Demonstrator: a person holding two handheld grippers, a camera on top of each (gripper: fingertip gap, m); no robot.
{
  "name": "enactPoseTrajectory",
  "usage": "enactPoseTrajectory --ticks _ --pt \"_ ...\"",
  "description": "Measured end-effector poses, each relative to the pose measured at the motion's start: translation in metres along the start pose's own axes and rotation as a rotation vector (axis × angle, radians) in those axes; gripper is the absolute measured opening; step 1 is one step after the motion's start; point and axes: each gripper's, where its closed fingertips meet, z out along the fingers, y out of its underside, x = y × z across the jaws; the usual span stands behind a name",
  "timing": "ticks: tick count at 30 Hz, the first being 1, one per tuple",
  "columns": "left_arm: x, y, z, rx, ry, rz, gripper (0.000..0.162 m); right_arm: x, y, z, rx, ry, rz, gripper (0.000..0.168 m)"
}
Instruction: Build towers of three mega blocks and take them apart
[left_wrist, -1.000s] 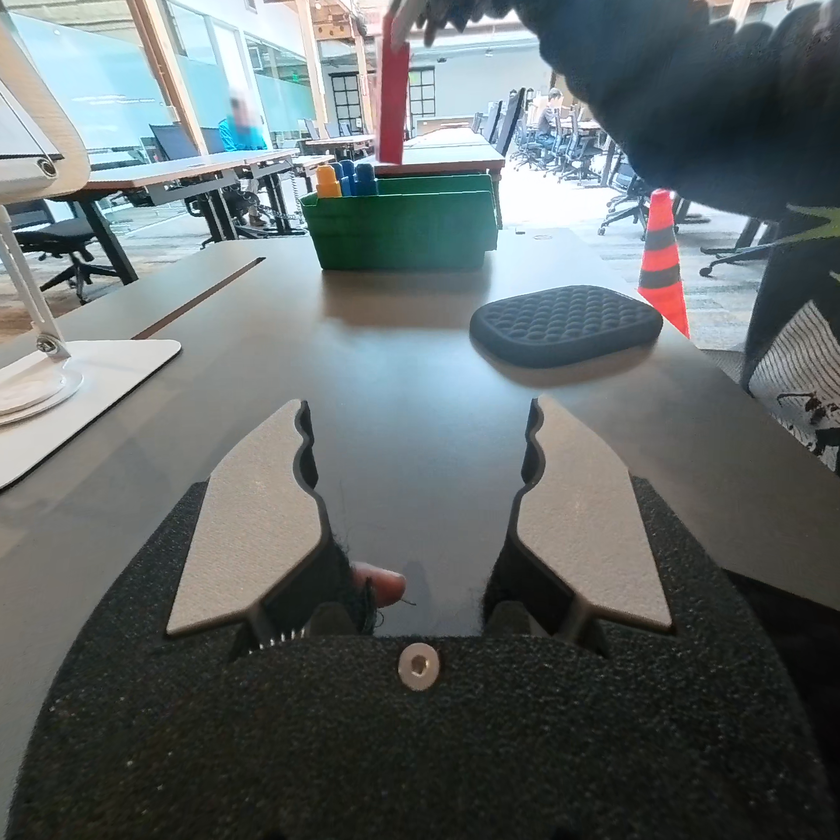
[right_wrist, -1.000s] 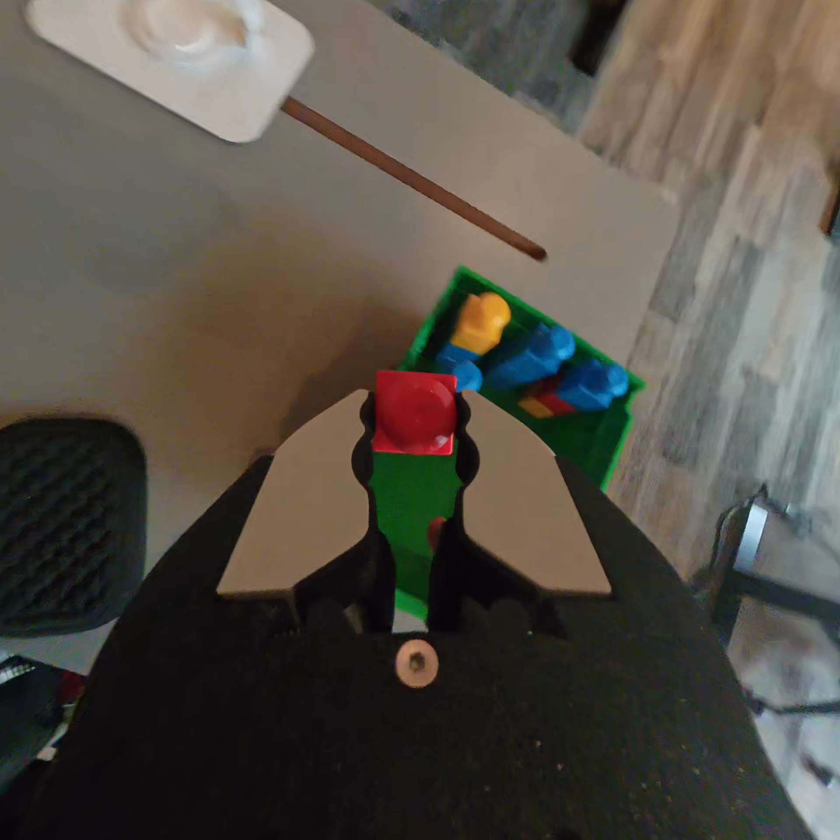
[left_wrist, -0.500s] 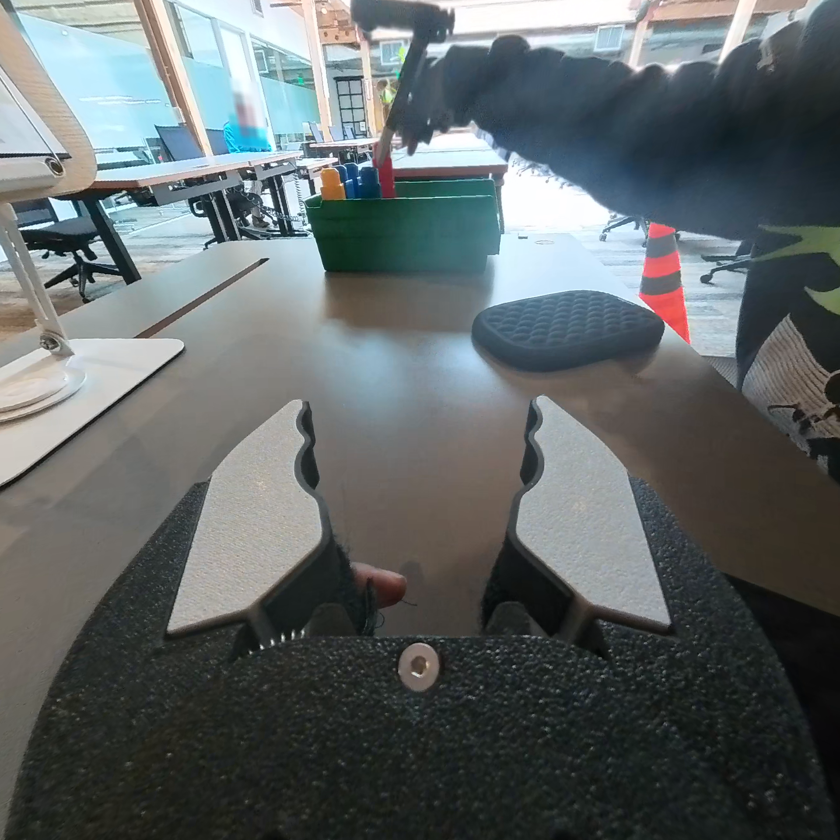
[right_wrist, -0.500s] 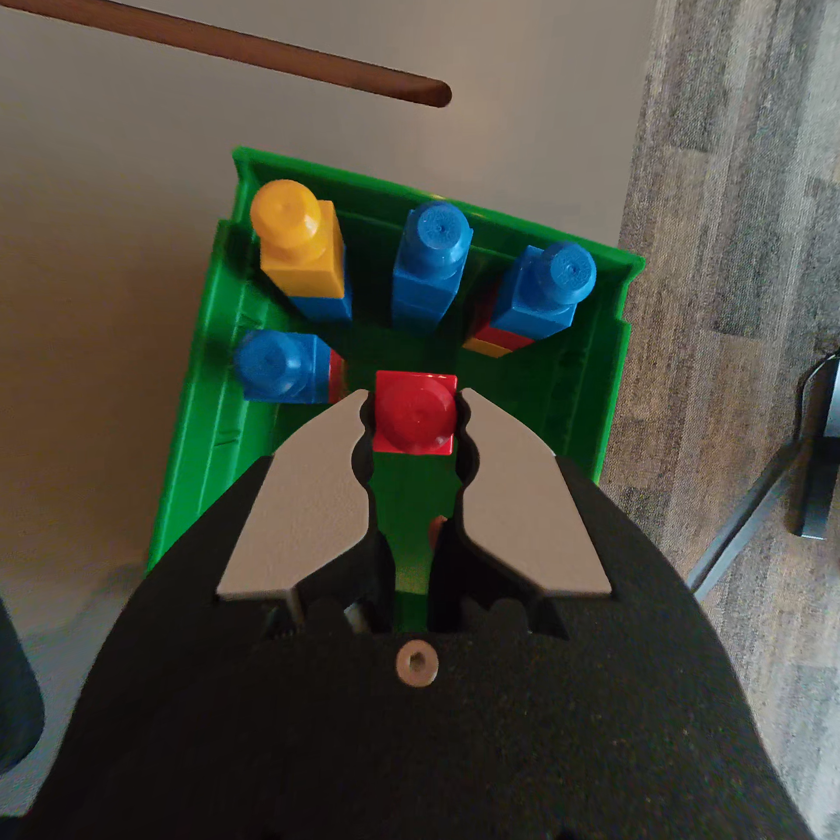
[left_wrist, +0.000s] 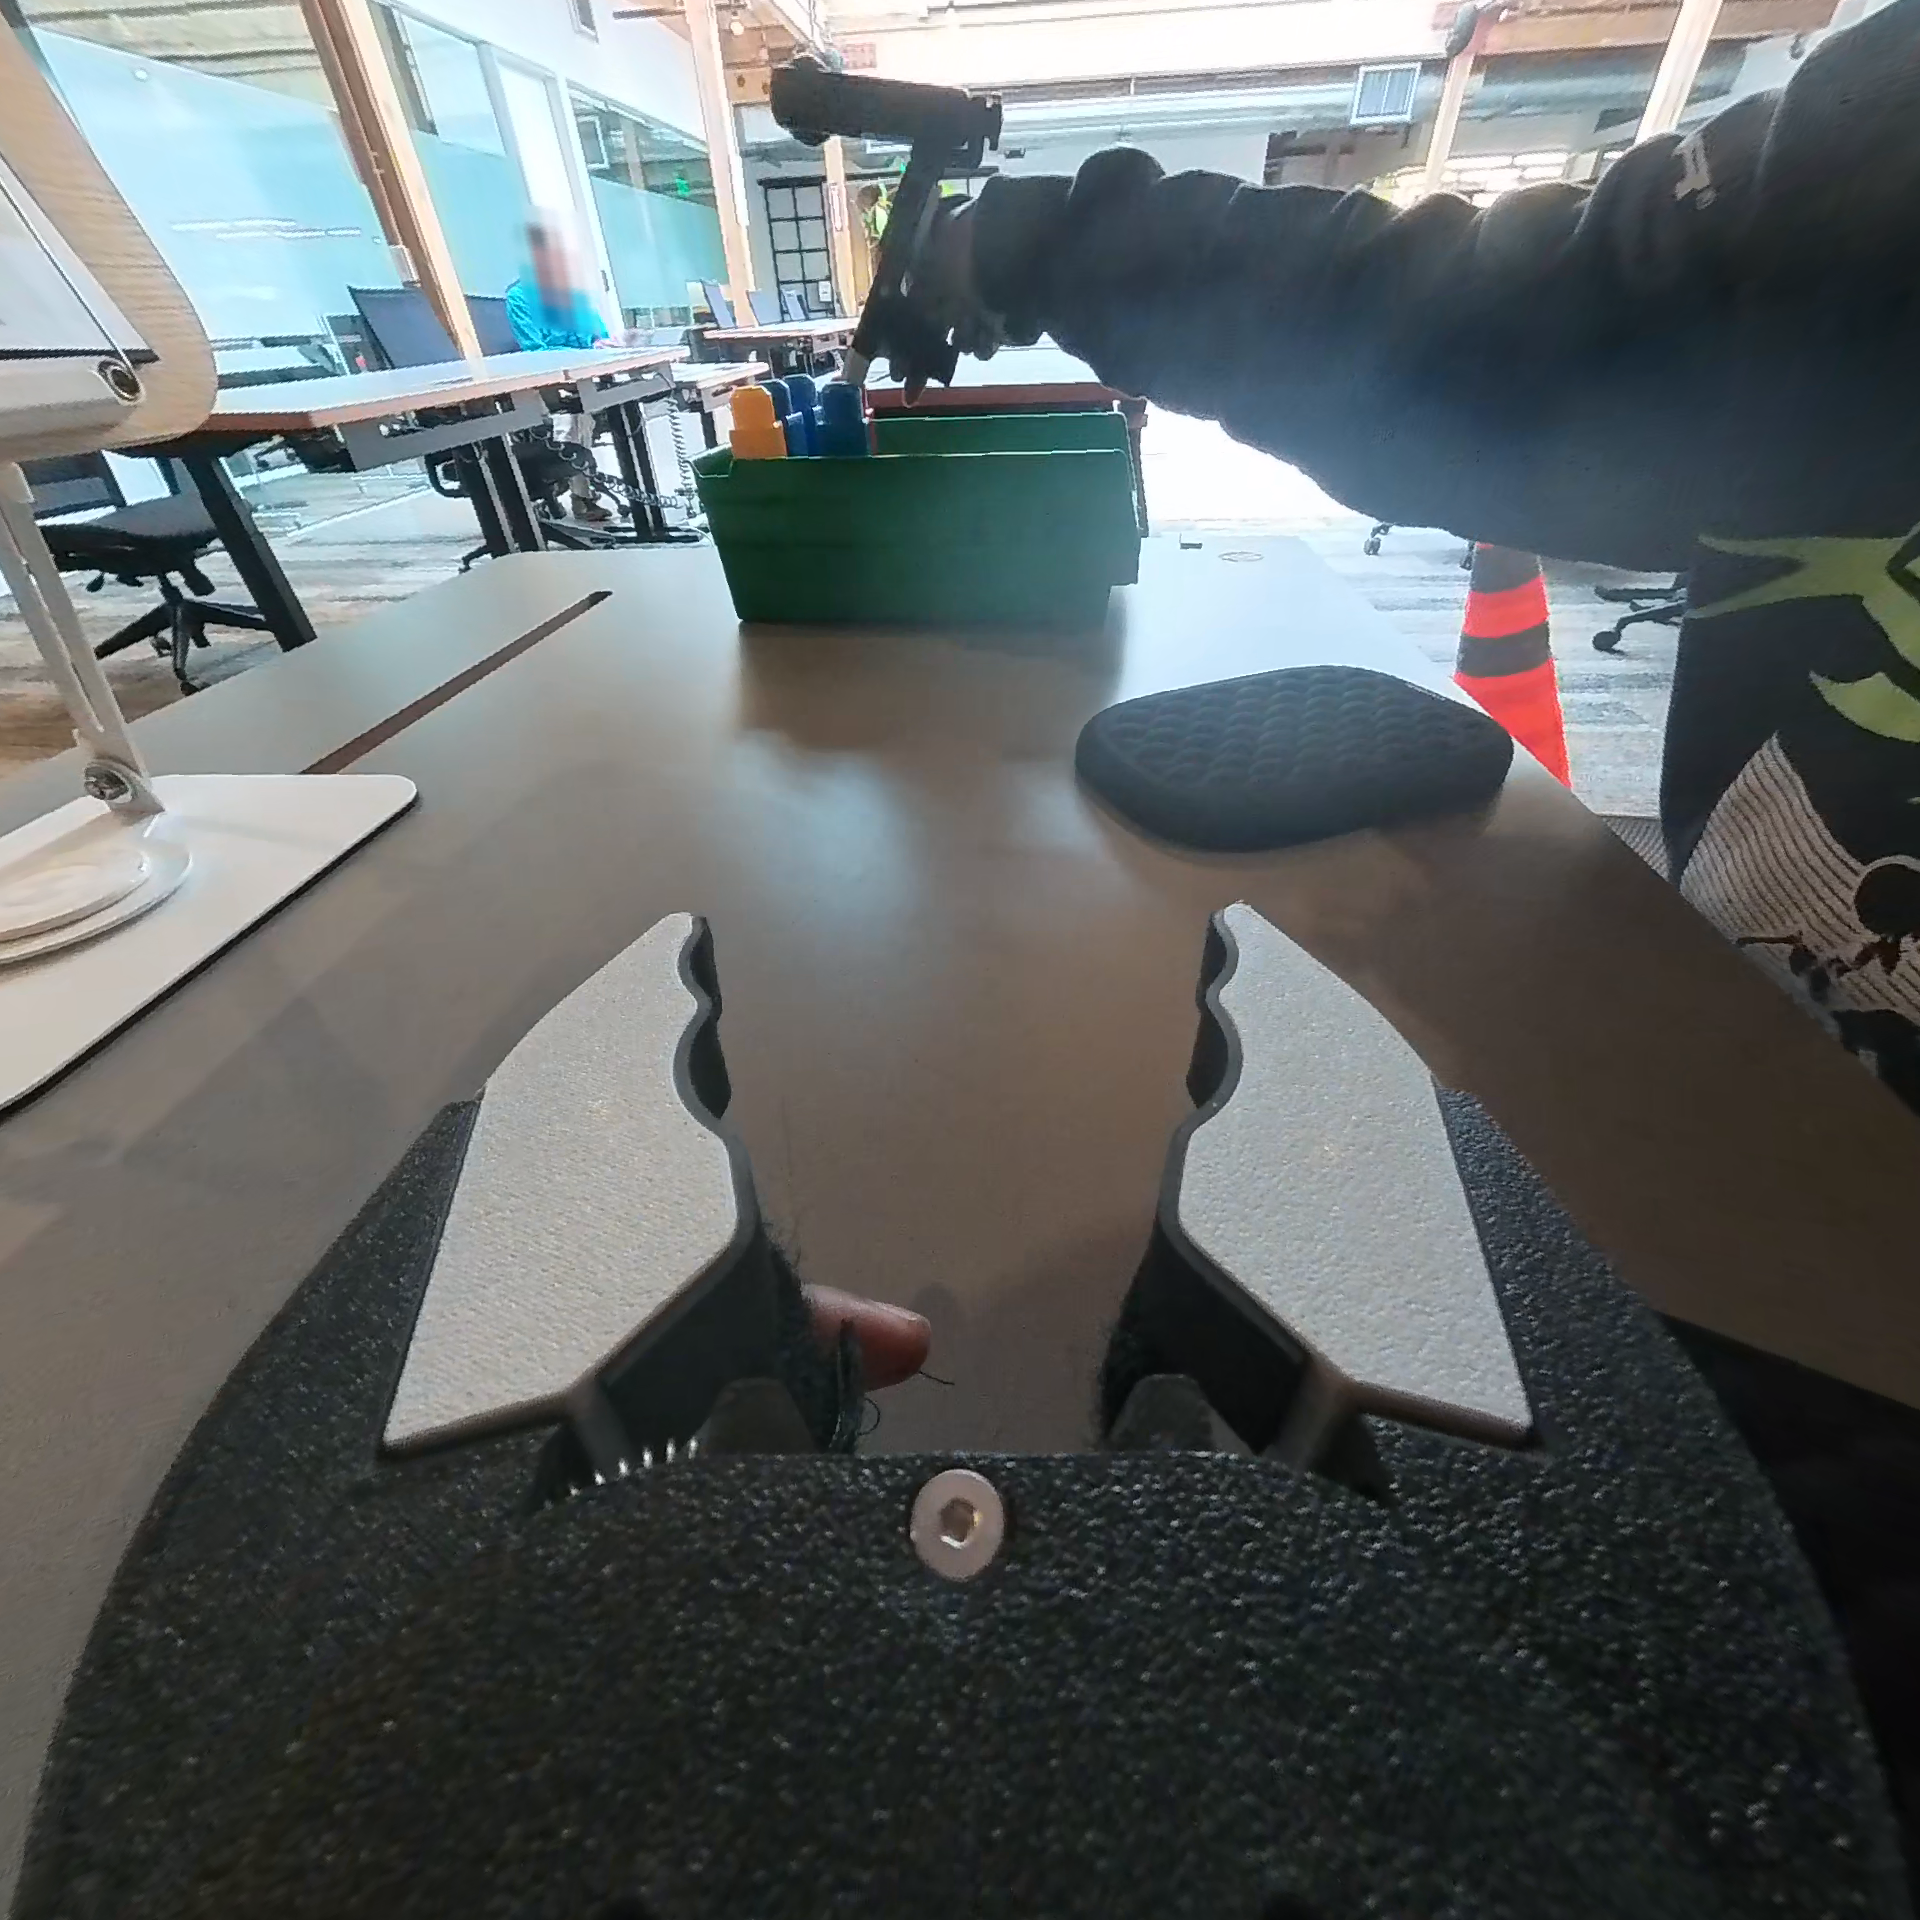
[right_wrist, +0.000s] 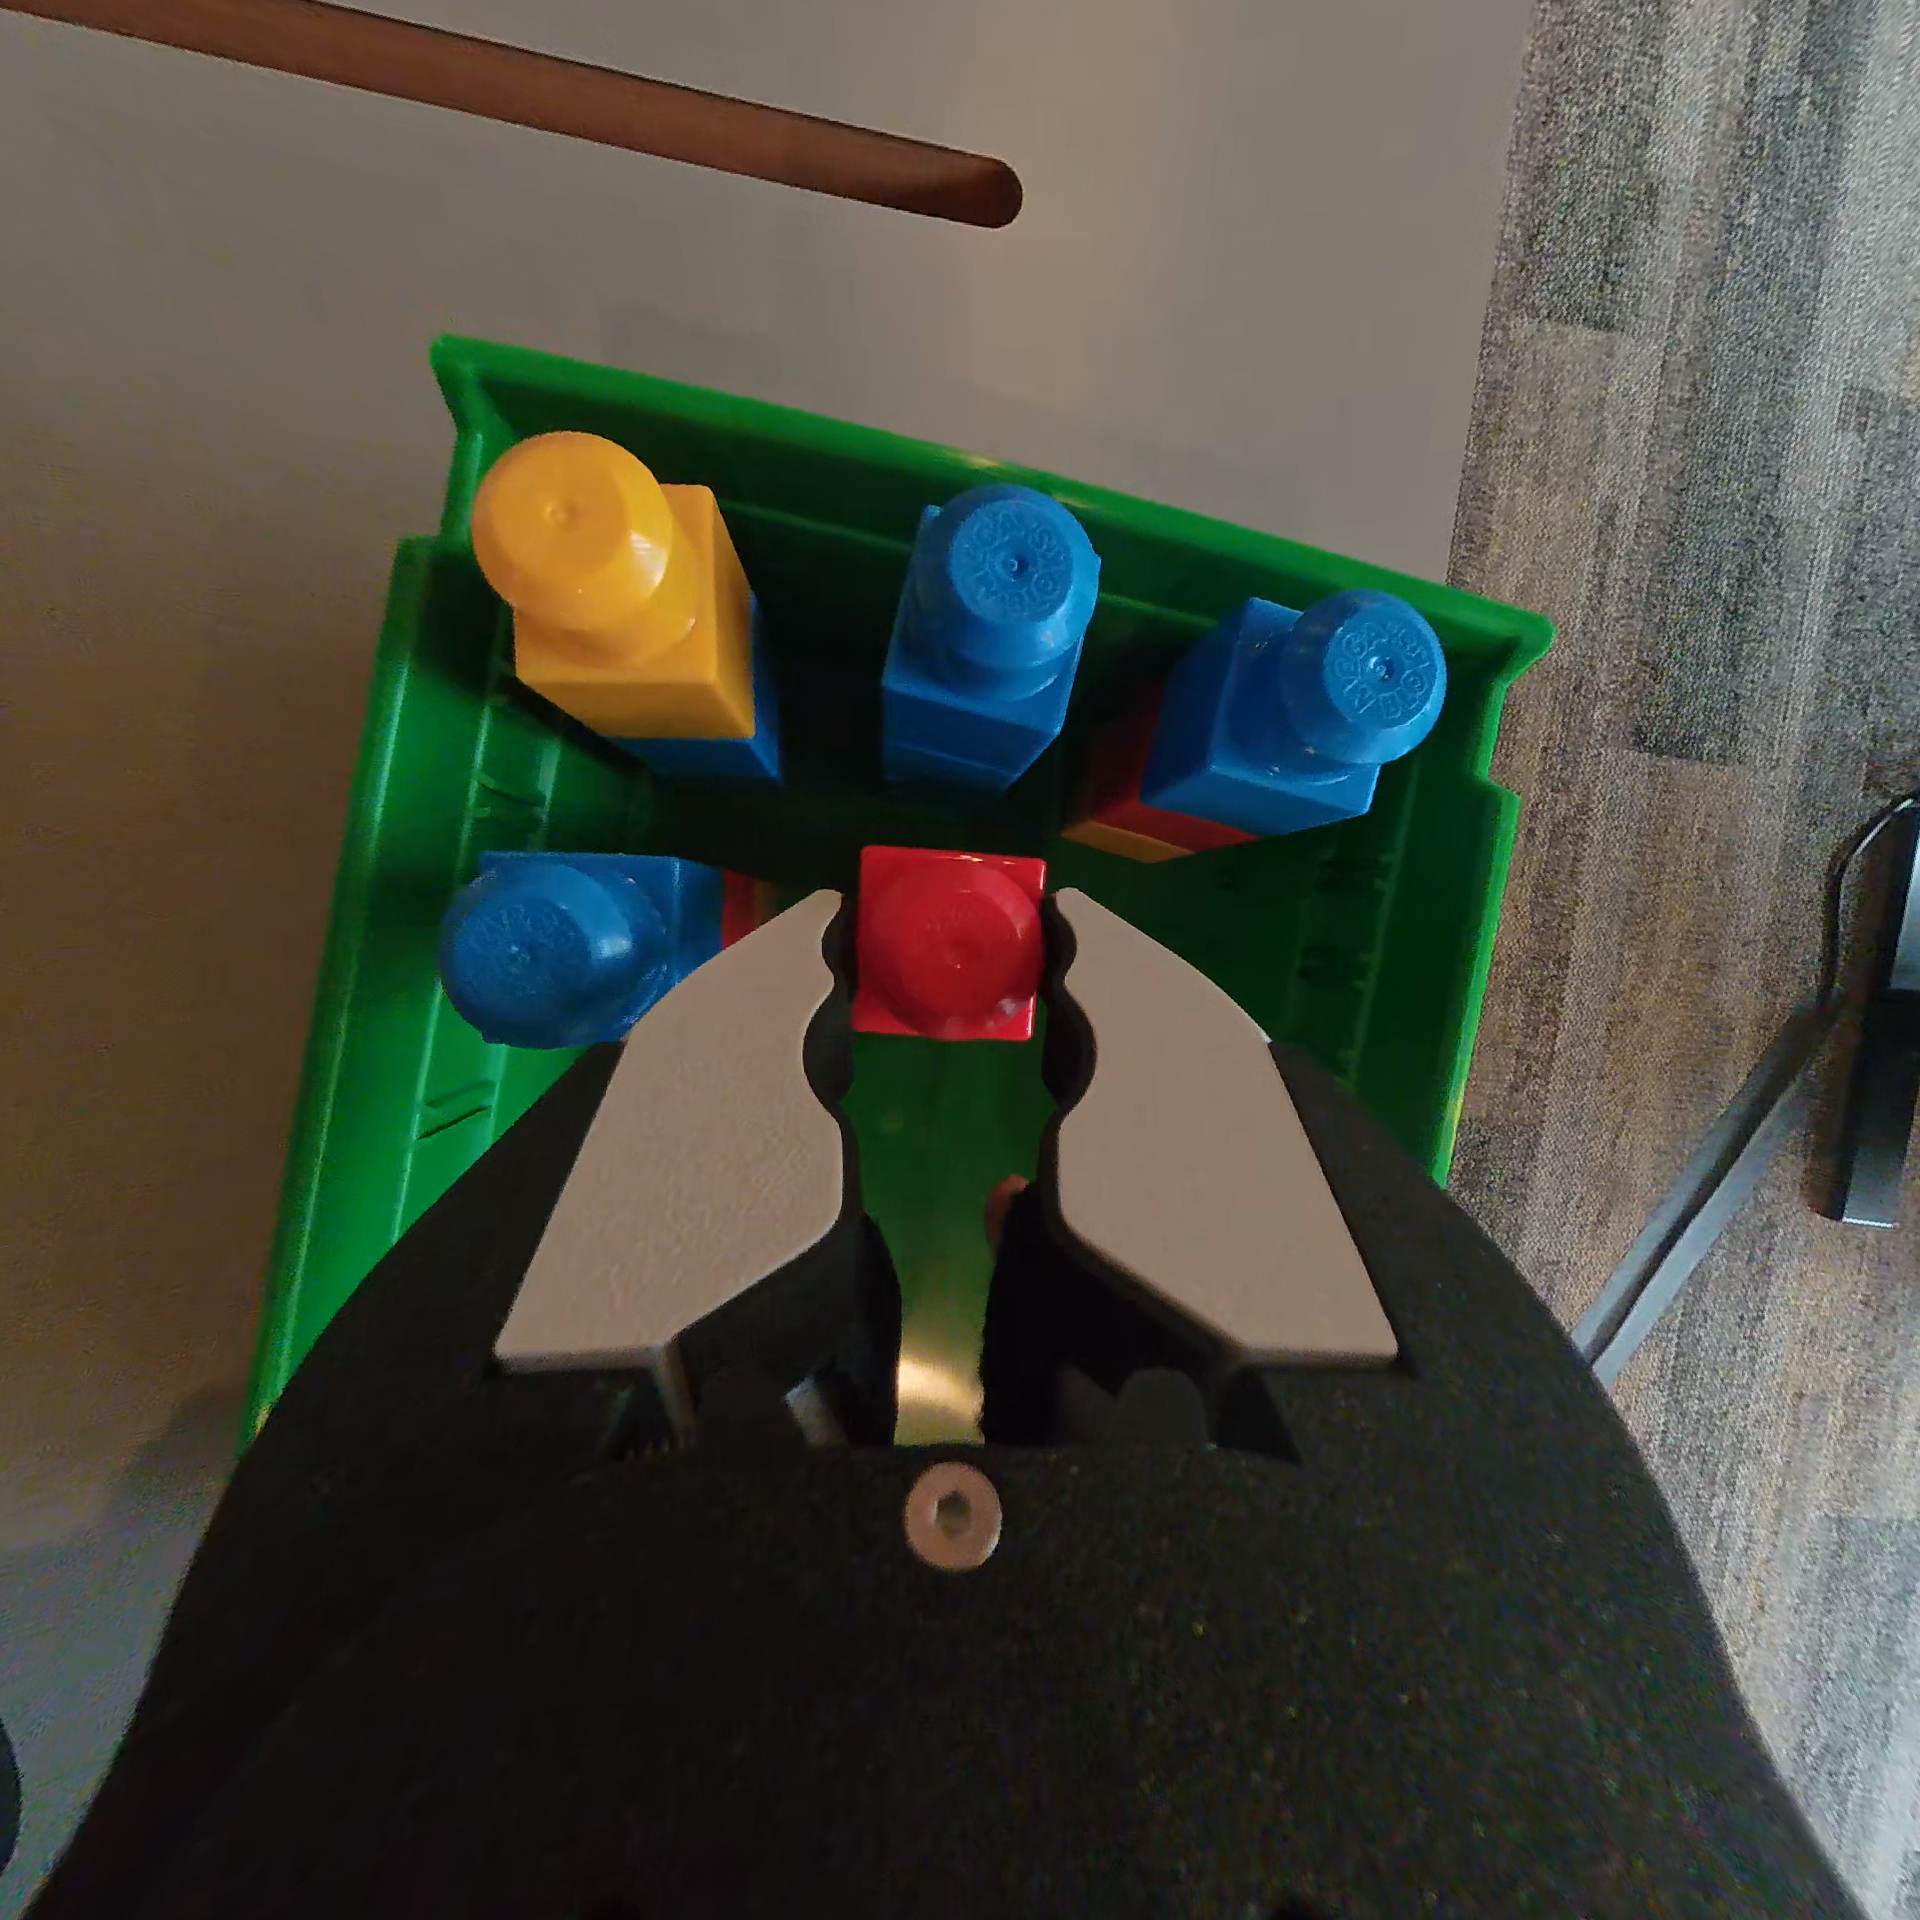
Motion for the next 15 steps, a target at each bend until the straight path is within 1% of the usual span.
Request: enactPoseTrajectory --ticks 7,11,15 --pt "0.001 0.0 0.0 -0.004 0.0 0.008 0.087 0.002 0.0 -0.001 -0.007 0.037 -0.005 0.034" --pt "0.001 0.001 0.001 -0.007 0.0 0.014 0.088 0.004 -0.004 -0.008 0.024 0.059 -0.001 0.044" --pt "0.001 0.001 0.001 -0.01 -0.001 0.018 0.088 0.002 -0.014 -0.03 0.112 0.099 0.004 0.059"
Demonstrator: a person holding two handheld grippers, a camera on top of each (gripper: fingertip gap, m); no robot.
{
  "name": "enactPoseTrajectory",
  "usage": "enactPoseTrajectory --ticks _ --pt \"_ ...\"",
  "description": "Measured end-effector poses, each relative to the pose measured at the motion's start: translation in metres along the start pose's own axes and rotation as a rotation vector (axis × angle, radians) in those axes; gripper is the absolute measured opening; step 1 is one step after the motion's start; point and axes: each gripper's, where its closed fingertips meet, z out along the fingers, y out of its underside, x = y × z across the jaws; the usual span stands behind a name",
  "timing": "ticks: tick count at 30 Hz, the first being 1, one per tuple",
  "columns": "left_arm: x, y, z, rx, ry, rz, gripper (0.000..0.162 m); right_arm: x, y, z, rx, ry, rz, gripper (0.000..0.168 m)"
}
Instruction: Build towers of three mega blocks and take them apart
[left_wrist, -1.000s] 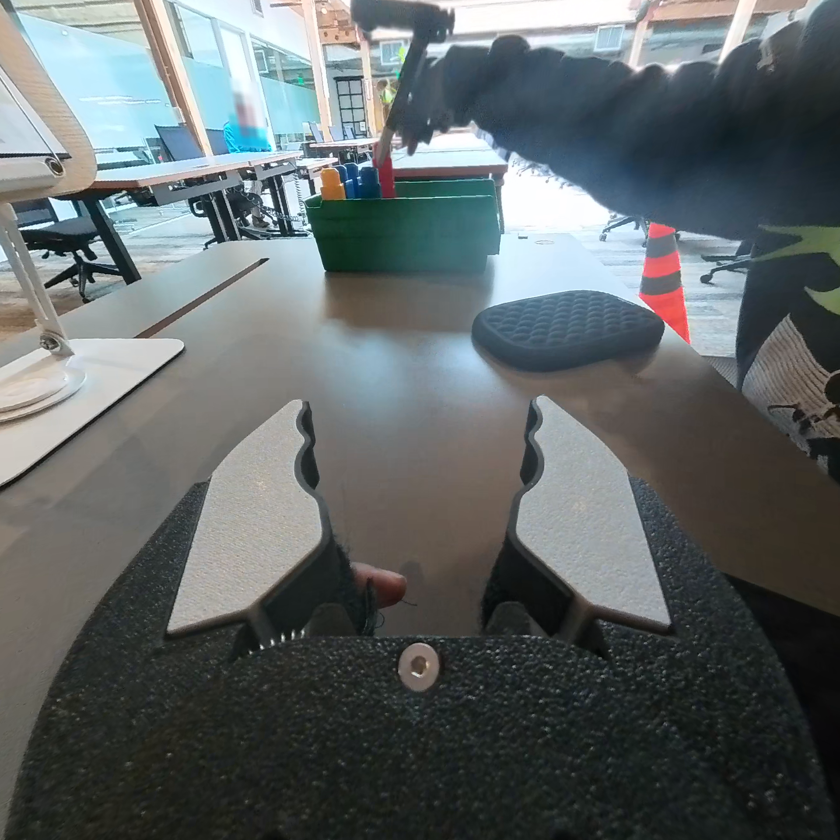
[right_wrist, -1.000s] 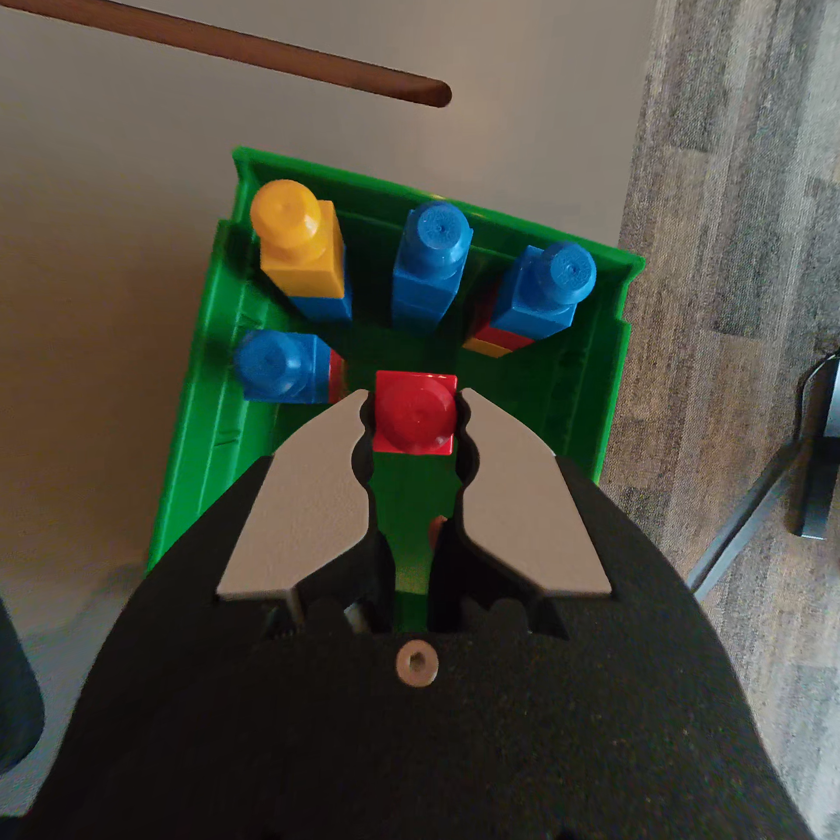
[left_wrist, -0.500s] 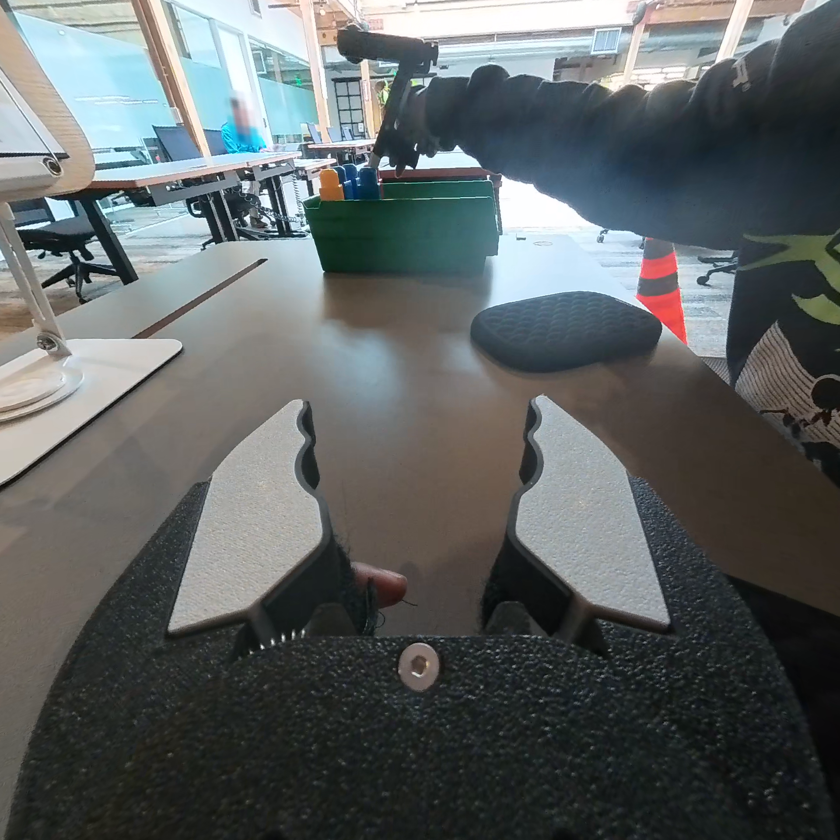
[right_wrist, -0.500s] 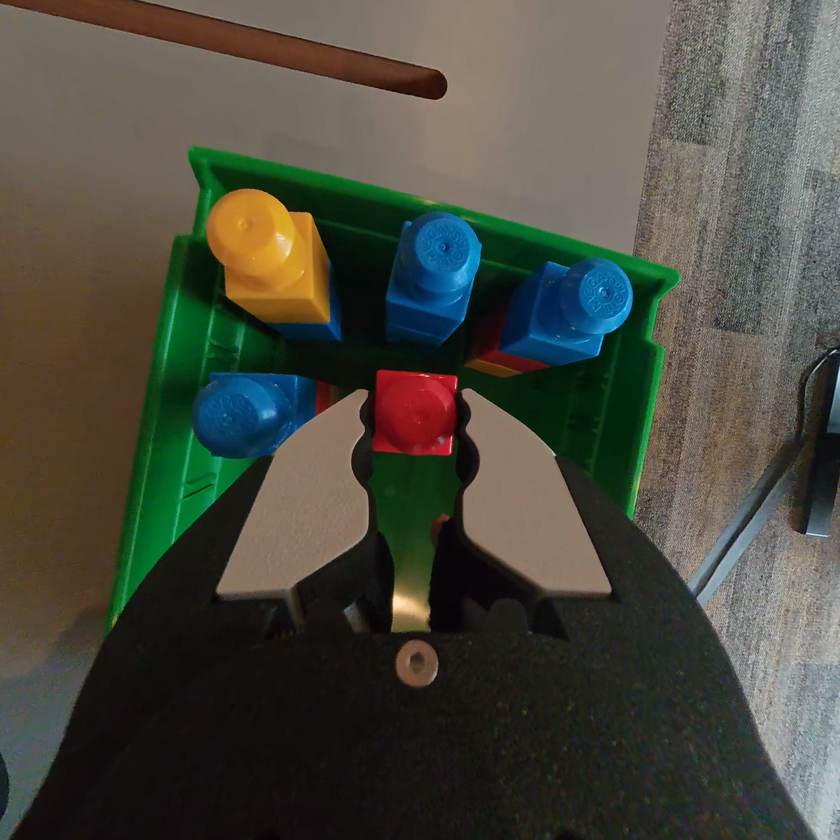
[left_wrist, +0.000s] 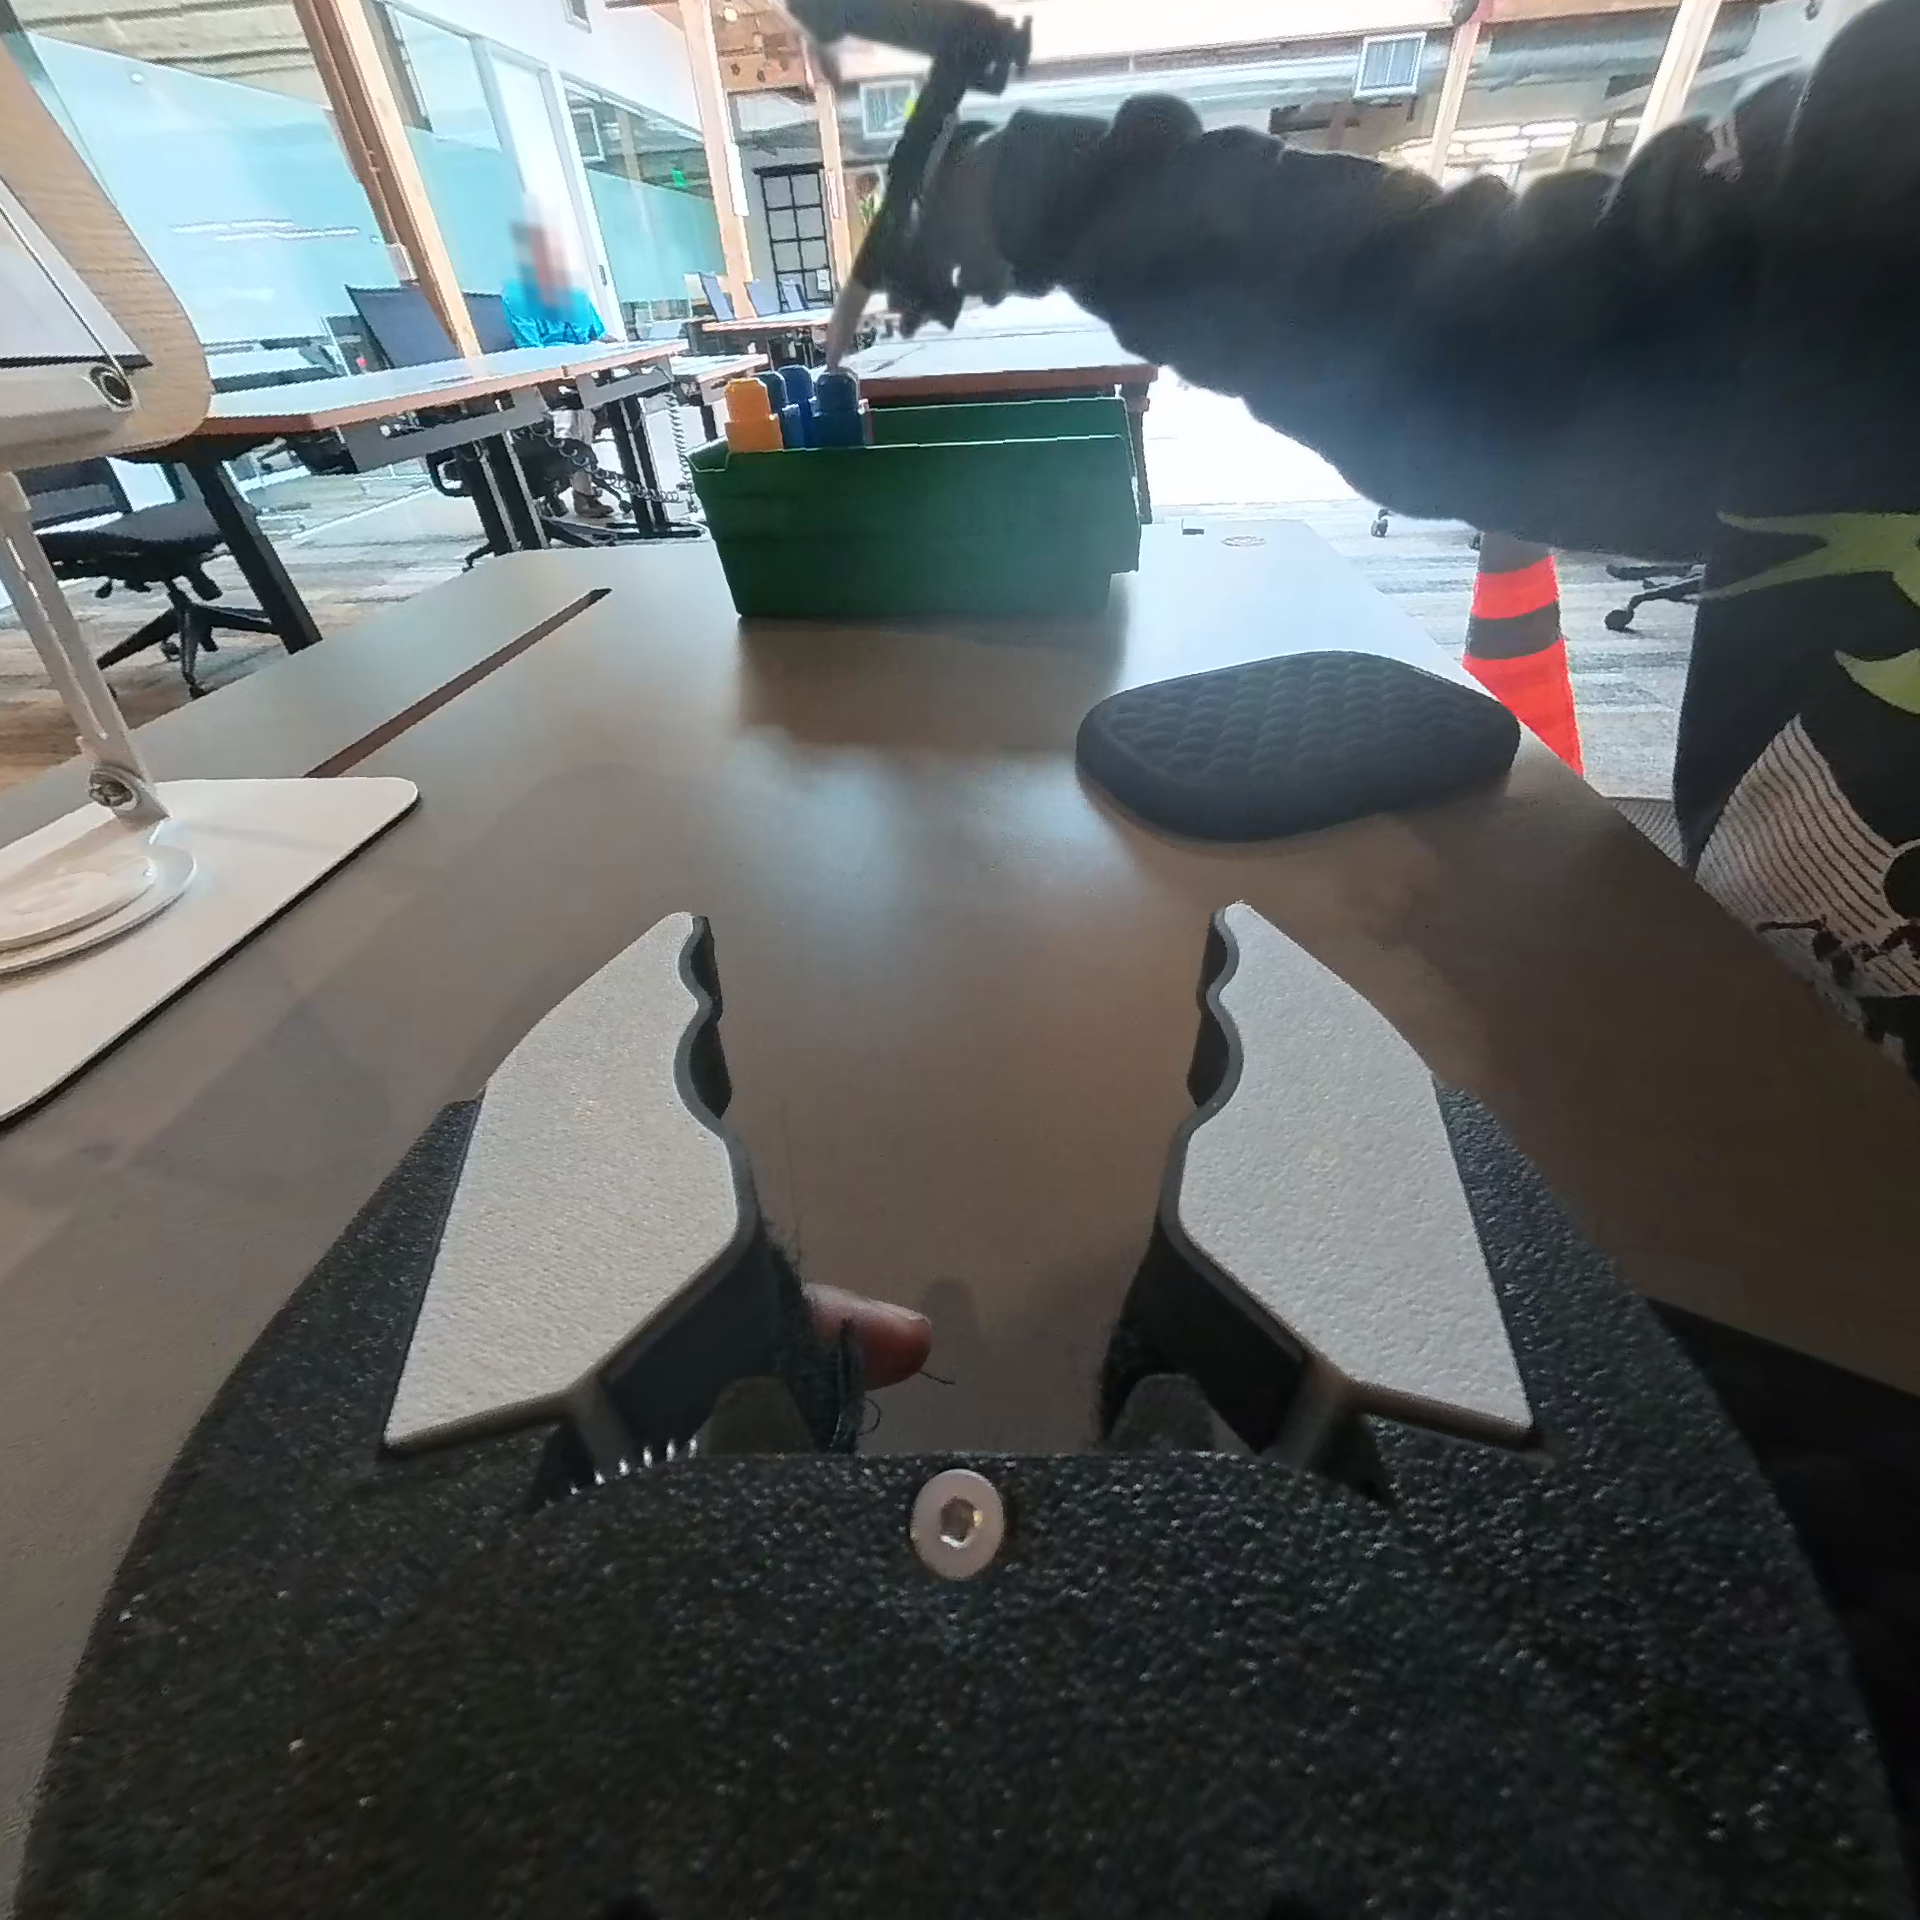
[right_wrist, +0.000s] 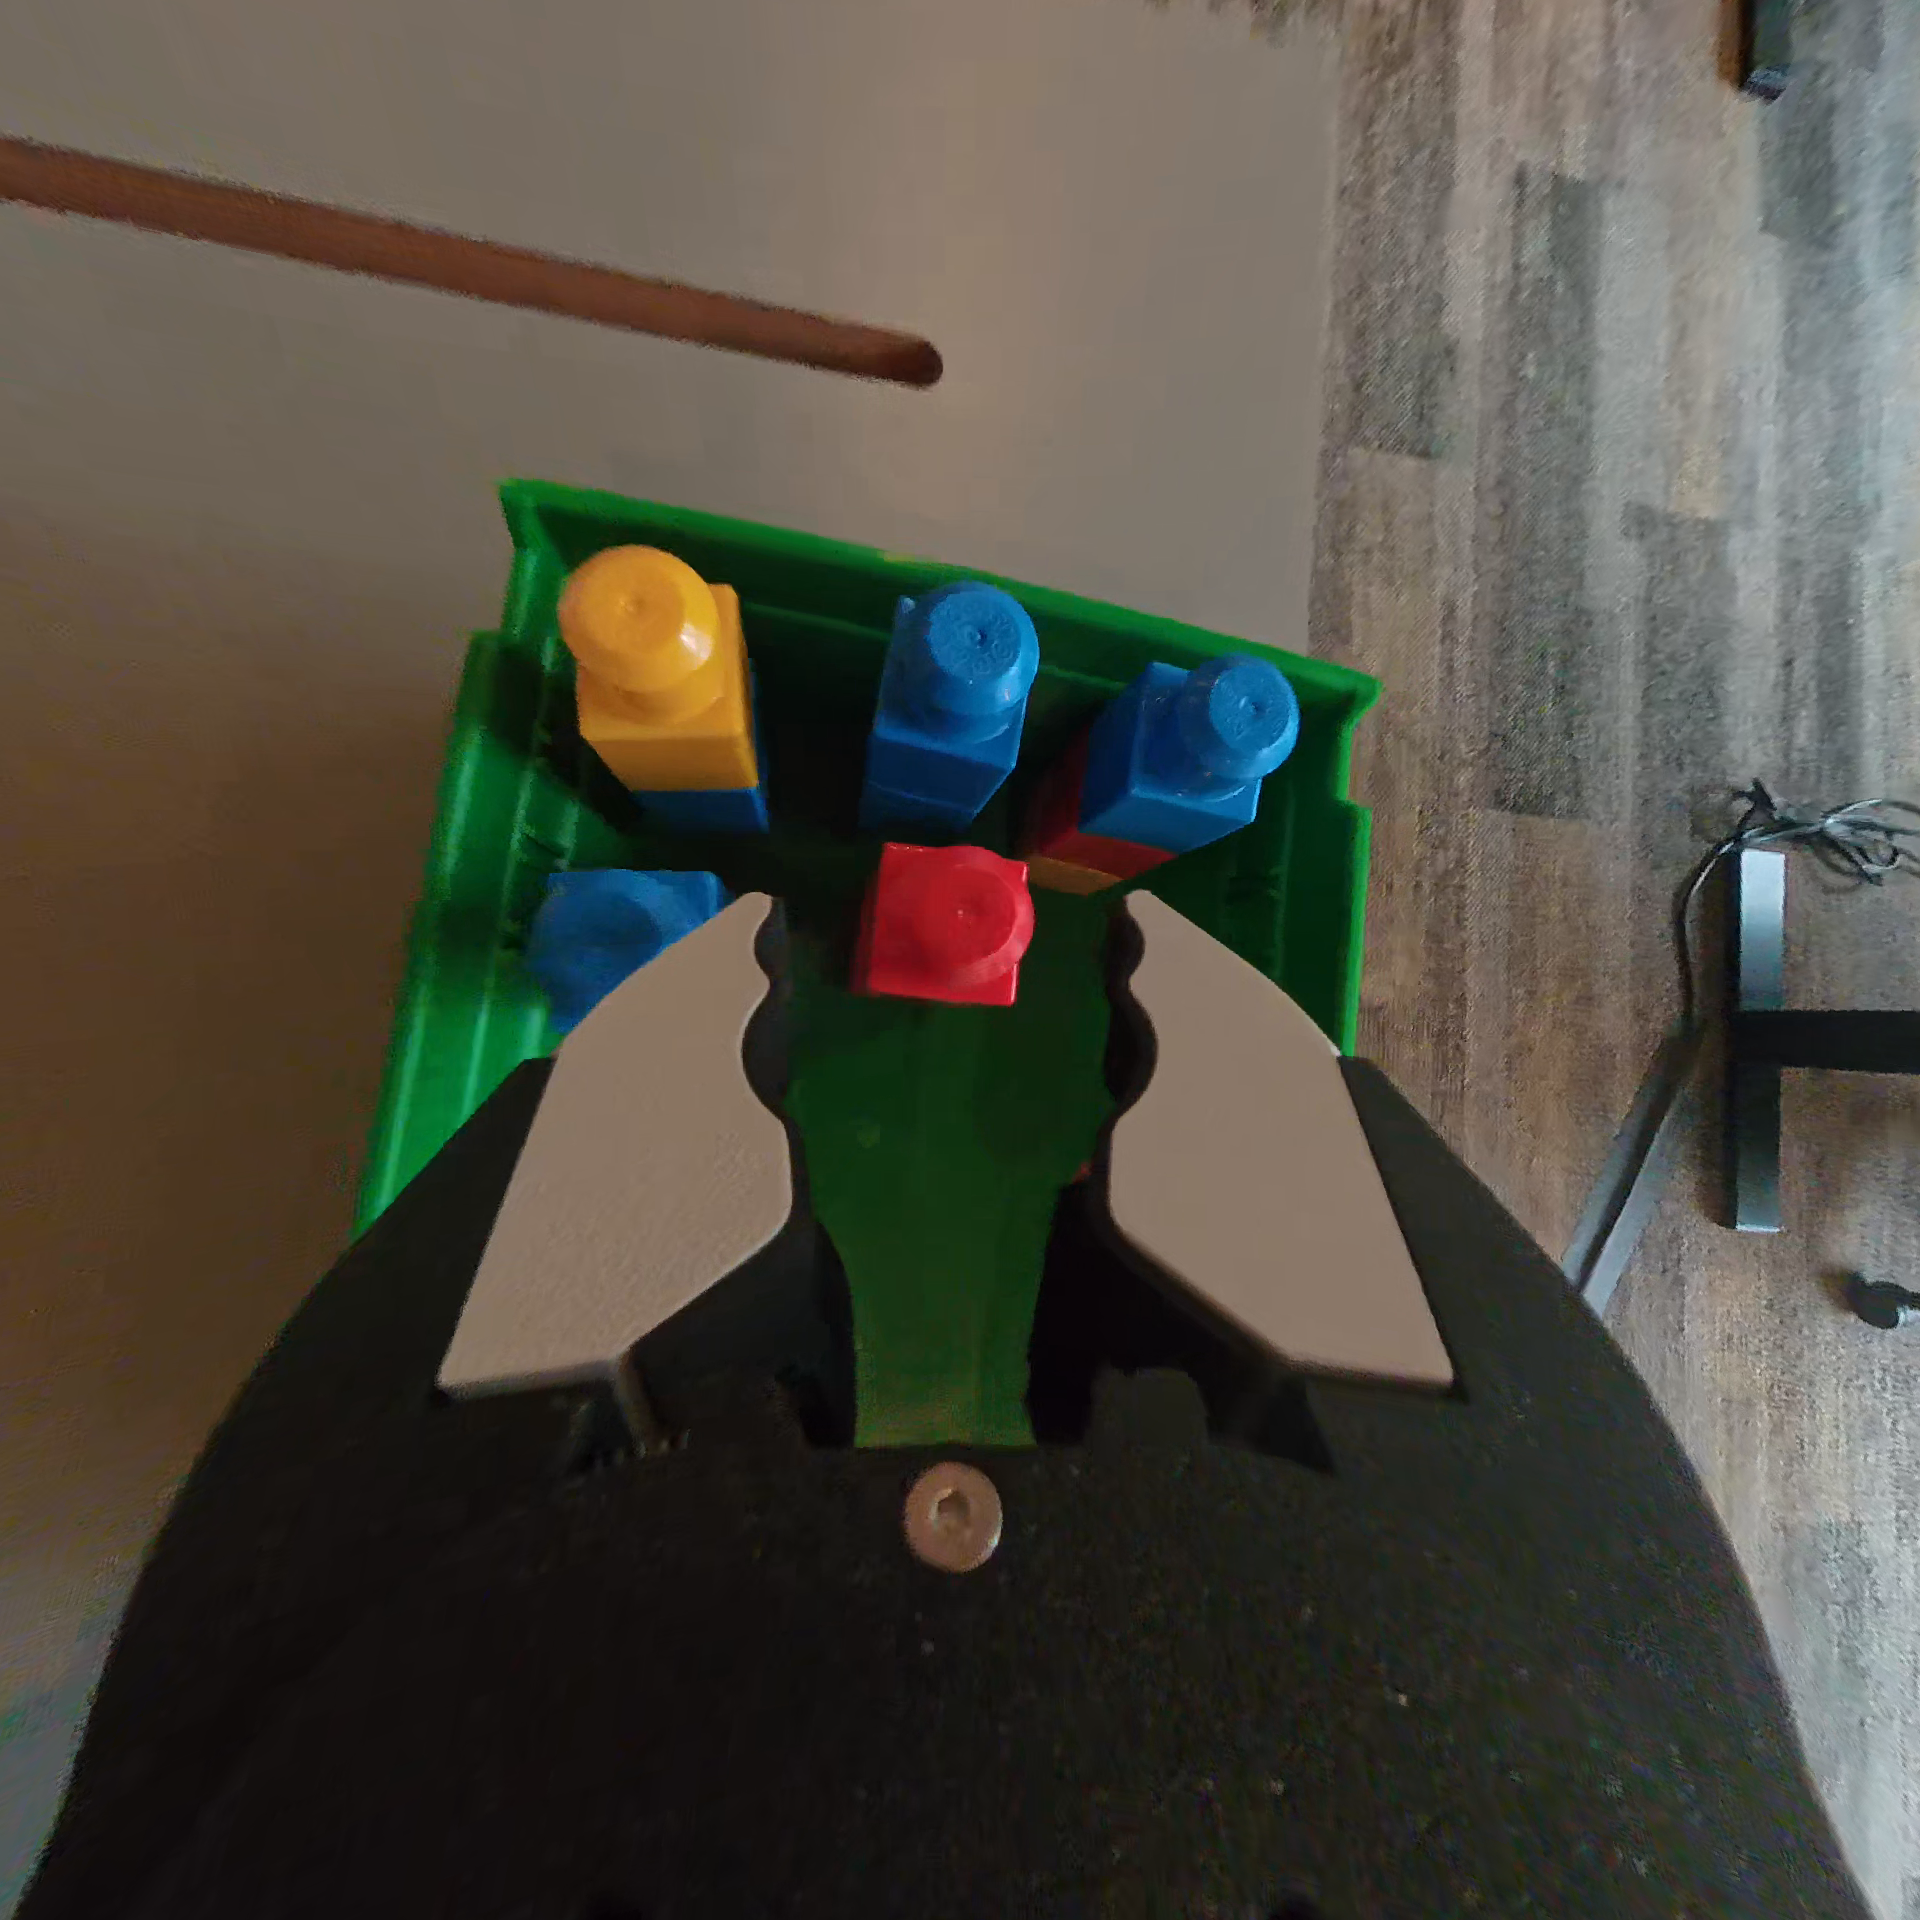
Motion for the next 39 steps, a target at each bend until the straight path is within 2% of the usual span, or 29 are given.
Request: enactPoseTrajectory --ticks 3,7,11,16,20,27,33,39 --pt "0.0 0.0 0.0 0.001 -0.003 -0.001 0.088 -0.022 -0.021 -0.031 0.188 -0.016 -0.007 0.063" --pt "-0.001 0.0 0.0 0.002 -0.006 -0.008 0.088 -0.088 -0.039 -0.079 0.468 -0.11 -0.069 0.071" --pt "-0.003 -0.001 -0.001 0.008 -0.013 -0.012 0.089 -0.158 -0.033 -0.118 0.644 -0.26 -0.084 0.08" --pt "-0.005 -0.001 -0.001 0.01 -0.027 -0.015 0.089 -0.213 -0.013 -0.143 0.77 -0.31 -0.087 0.084" --pt "-0.005 0.001 0.0 -0.006 -0.039 -0.007 0.089 -0.26 0.012 -0.143 0.824 -0.385 -0.09 0.086" --pt "-0.007 0.001 0.001 -0.014 -0.059 0.0 0.089 -0.336 0.061 -0.11 0.798 -0.518 -0.101 0.084" --pt "-0.008 0.001 0.001 -0.014 -0.068 -0.003 0.089 -0.35 0.074 -0.098 0.835 -0.535 -0.029 0.079" --pt "-0.012 -0.001 -0.002 0.007 -0.105 -0.008 0.088 -0.356 0.081 -0.087 0.79 -0.538 -0.046 0.078"
